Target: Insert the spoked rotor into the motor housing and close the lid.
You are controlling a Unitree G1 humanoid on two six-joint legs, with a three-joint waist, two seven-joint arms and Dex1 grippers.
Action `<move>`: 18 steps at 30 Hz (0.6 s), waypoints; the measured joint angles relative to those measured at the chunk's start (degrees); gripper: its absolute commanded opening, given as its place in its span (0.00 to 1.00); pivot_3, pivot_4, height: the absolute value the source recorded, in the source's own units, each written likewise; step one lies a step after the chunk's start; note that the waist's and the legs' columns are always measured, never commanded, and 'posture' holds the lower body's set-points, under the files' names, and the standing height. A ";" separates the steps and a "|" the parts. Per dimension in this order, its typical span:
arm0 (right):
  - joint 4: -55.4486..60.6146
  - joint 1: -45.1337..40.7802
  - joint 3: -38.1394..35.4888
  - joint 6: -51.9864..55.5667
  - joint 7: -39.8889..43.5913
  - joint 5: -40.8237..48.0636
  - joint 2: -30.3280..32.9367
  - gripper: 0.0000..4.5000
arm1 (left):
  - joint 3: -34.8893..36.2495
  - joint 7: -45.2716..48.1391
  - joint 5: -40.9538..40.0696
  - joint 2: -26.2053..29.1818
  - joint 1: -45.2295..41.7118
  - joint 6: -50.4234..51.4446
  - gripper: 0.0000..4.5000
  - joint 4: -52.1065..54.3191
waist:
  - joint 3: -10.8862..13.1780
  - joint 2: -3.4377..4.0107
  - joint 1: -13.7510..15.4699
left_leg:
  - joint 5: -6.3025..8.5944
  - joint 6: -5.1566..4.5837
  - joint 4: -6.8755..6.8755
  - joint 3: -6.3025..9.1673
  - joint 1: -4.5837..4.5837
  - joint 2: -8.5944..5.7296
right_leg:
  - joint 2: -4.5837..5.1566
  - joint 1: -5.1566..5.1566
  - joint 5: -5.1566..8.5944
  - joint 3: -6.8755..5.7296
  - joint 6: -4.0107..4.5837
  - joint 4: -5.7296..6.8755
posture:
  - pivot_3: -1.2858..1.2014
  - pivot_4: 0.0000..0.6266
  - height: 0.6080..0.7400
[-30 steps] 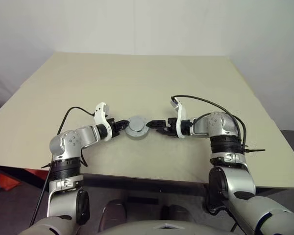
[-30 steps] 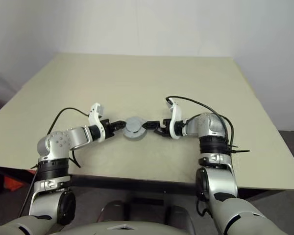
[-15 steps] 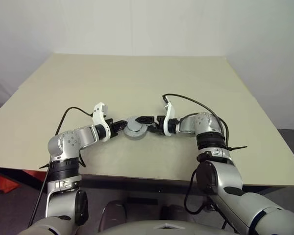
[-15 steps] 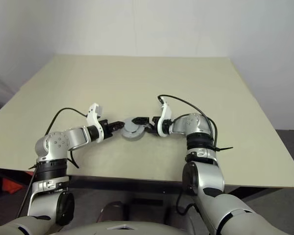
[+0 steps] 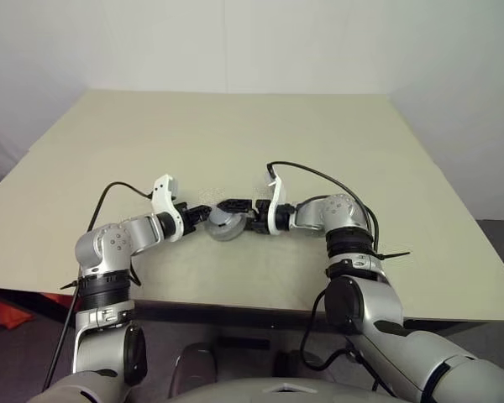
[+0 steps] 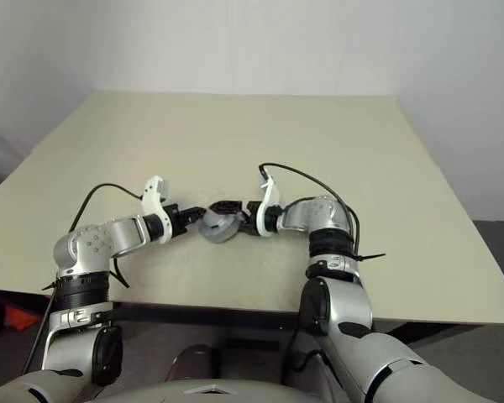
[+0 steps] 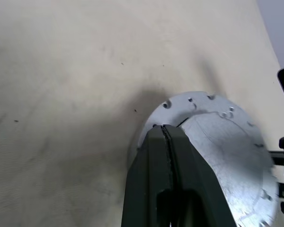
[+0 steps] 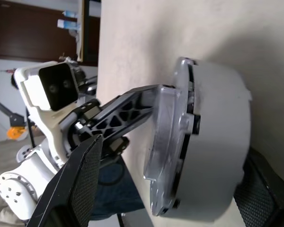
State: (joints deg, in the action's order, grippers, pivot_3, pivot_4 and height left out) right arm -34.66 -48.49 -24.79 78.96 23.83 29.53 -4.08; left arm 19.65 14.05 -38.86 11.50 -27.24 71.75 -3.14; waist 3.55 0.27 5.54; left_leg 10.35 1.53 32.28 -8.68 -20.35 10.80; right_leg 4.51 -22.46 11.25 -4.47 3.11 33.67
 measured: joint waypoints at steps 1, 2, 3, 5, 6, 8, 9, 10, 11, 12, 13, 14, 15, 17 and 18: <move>0.00 -0.01 0.13 -0.12 -0.01 0.01 -0.05 1.00 | 0.00 0.00 0.00 -0.03 0.00 0.00 0.00 0.00 | 0.00 0.00 0.03 | 0.00 -0.01 0.00 0.00 -0.02 -0.01 | 0.00 0.00 0.00 0.00 0.00 0.00 | 0.52 0.00 1.00; 0.00 -0.01 0.27 -0.29 -0.07 0.01 -0.07 1.00 | 0.02 -0.01 -0.01 -0.13 0.00 -0.04 0.00 0.00 | 0.00 0.00 0.11 | 0.01 -0.01 0.00 0.01 -0.06 -0.01 | 0.00 -0.02 0.00 -0.01 0.00 -0.01 | 0.52 0.00 1.00; -0.02 -0.01 0.28 -0.61 -0.23 0.01 -0.15 1.00 | 0.02 -0.01 -0.01 -0.17 0.00 -0.08 0.00 0.00 | 0.00 0.00 0.15 | 0.01 -0.01 0.00 0.00 -0.07 -0.01 | 0.01 -0.03 0.00 -0.01 -0.01 -0.01 | 0.52 0.00 1.00; -0.25 -0.04 0.27 -1.72 -0.61 0.00 -0.36 0.93 | 0.02 -0.05 0.00 -0.16 0.00 -0.14 0.00 0.00 | 0.00 0.00 0.15 | 0.00 0.00 0.00 0.01 -0.07 -0.01 | 0.01 -0.03 0.02 -0.01 -0.03 -0.01 | 0.52 0.00 1.00; -0.42 -0.06 0.27 -2.12 -0.79 0.00 -0.40 0.91 | 0.02 -0.06 0.00 -0.17 0.00 -0.15 0.00 0.00 | 0.00 0.00 0.16 | 0.00 0.00 0.00 0.01 -0.07 -0.01 | 0.01 -0.03 0.04 -0.01 -0.06 -0.01 | 0.52 0.00 1.00; -0.92 -0.07 0.26 -3.14 -1.65 -0.03 -0.43 0.79 | 0.02 -0.06 0.01 -0.16 0.00 -0.18 0.00 0.00 | 0.00 0.00 0.18 | 0.00 0.00 0.00 0.01 -0.07 -0.01 | 0.01 -0.03 0.04 -0.01 -0.07 -0.01 | 0.52 0.00 1.00; -1.21 -0.07 0.26 -3.60 -1.87 -0.05 -0.40 0.72 | 0.03 -0.06 0.02 -0.14 0.00 -0.20 0.00 -0.01 | 0.01 0.00 0.18 | 0.00 0.00 0.00 0.01 -0.07 -0.01 | 0.01 -0.03 0.04 -0.01 -0.07 -0.01 | 0.52 0.00 1.00; -1.45 -0.07 0.28 -3.97 -2.16 -0.05 -0.36 0.64 | 0.03 -0.06 0.05 -0.13 0.00 -0.21 0.00 -0.01 | 0.01 0.00 0.18 | 0.00 0.00 0.00 0.01 -0.08 -0.01 | 0.01 -0.03 0.04 -0.01 -0.07 -0.01 | 0.52 0.00 1.00; -1.74 -0.07 0.40 -4.38 -2.36 -0.06 -0.26 0.57 | 0.02 -0.06 0.09 -0.11 0.00 -0.22 0.00 -0.03 | 0.01 0.00 0.19 | 0.00 0.00 0.00 0.01 -0.08 -0.01 | 0.01 -0.03 0.04 -0.01 -0.07 -0.01 | 0.52 0.00 1.00; -1.98 -0.06 0.64 -4.70 -2.40 -0.07 -0.08 0.50 | 0.13 0.01 0.03 -0.09 -0.03 -0.35 0.00 0.01 | 0.01 0.00 0.21 | 0.00 0.00 0.01 0.01 -0.08 -0.01 | 0.01 -0.03 0.03 -0.02 -0.06 -0.01 | 0.52 0.00 1.00; -2.09 -0.09 0.84 -4.95 -2.39 -0.07 -0.01 0.50 | 0.13 0.03 0.02 -0.09 -0.09 -0.50 0.00 0.03 | 0.00 0.00 0.25 | 0.00 0.00 0.00 0.02 -0.06 -0.02 | 0.01 -0.01 0.03 -0.02 -0.06 -0.01 | 0.52 0.00 1.00; -2.31 -0.16 1.01 -5.29 -2.35 -0.07 0.05 0.50 | 0.12 0.02 0.06 -0.04 -0.09 -0.63 0.00 0.00 | 0.00 0.00 0.24 | 0.00 0.00 0.01 0.01 -0.06 -0.02 | 0.01 0.00 0.03 -0.02 -0.06 0.00 | 0.52 0.00 1.00; -2.67 -0.26 1.06 -5.57 -2.26 -0.06 0.14 0.50 | 0.11 0.03 0.05 -0.08 -0.09 -0.70 0.00 -0.01 | 0.00 0.00 0.25 | 0.00 0.01 0.01 0.02 -0.05 -0.02 | 0.01 0.01 0.04 -0.02 -0.07 0.00 | 0.52 0.00 1.00; -3.10 -0.39 1.38 -6.07 -2.14 -0.06 0.29 0.50 | 0.11 0.03 0.06 -0.06 -0.09 -0.74 0.00 -0.06 | 0.01 0.00 0.25 | -0.02 0.03 0.02 0.02 -0.01 -0.01 | 0.01 0.04 0.10 -0.02 -0.17 0.01 | 0.52 0.00 1.00; -3.30 -0.46 1.45 -6.25 -2.13 -0.06 0.35 0.50 | 0.11 0.03 0.06 -0.07 -0.09 -0.74 0.00 -0.09 | 0.00 0.00 0.26 | -0.02 0.03 0.02 0.02 0.01 -0.01 | 0.01 0.06 0.16 -0.02 -0.28 0.01 | 0.52 0.00 1.00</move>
State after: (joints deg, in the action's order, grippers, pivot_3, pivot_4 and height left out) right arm -37.96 -48.94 -23.34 72.71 21.70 29.47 -3.73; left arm 19.76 14.08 -38.80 11.44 -27.33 71.00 -3.23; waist 3.56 0.26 5.80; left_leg 10.33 1.56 32.30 -8.66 -20.34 10.79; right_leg 4.52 -22.40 11.41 -4.49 2.83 33.68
